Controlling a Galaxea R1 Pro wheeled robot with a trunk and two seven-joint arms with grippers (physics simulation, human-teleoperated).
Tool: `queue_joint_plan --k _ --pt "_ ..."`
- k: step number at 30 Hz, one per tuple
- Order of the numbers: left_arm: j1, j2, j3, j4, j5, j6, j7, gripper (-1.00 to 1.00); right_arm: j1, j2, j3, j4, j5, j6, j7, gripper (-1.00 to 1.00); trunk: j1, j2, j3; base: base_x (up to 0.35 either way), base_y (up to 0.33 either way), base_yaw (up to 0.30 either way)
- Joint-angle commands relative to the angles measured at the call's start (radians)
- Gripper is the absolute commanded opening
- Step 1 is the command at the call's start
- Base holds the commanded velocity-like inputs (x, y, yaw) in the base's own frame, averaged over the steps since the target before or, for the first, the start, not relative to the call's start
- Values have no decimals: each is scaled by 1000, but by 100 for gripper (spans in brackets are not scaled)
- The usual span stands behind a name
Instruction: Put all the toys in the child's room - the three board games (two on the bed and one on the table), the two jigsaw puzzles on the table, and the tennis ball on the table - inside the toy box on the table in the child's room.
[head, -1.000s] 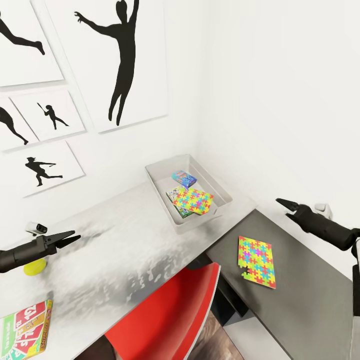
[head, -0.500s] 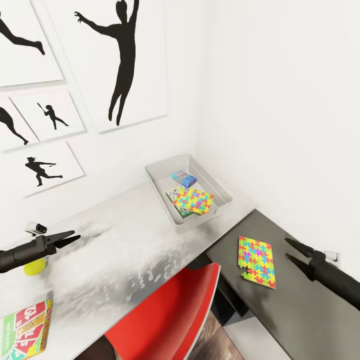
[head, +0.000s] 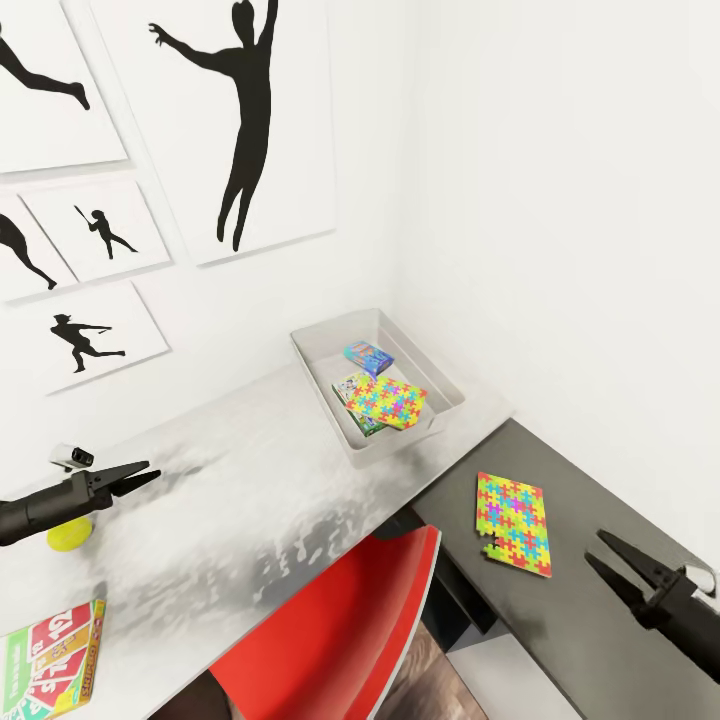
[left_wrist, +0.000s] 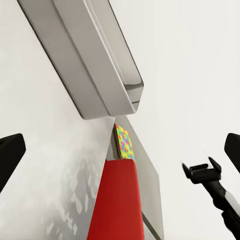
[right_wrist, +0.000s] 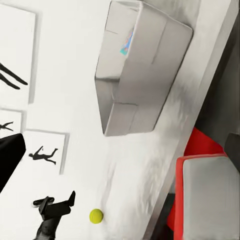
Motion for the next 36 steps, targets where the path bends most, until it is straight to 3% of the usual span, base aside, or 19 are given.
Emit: queue_joint_plan --k 1,6,18,30,36 --pt "-1 0 0 0 0 11 -4 100 10 0 -1 -2 -1 2 26 100 1 -2 -1 0 0 32" --pt "-1 0 0 0 0 11 -4 100 39 1 -1 -7 0 -8 121 100 1 -2 -1 0 0 135" --pt "-1 0 0 0 0 11 -4 100 51 3 -10 -9 0 -17 281 100 1 -2 -1 -1 0 261" --pt "-1 -1 0 0 0 11 -4 100 52 2 -13 -9 0 -17 318 100 1 -2 -5 -74 0 285" --pt "-1 -1 0 0 0 11 -4 100 52 2 -37 -9 -1 -17 327 100 1 -2 -9 -28 0 277"
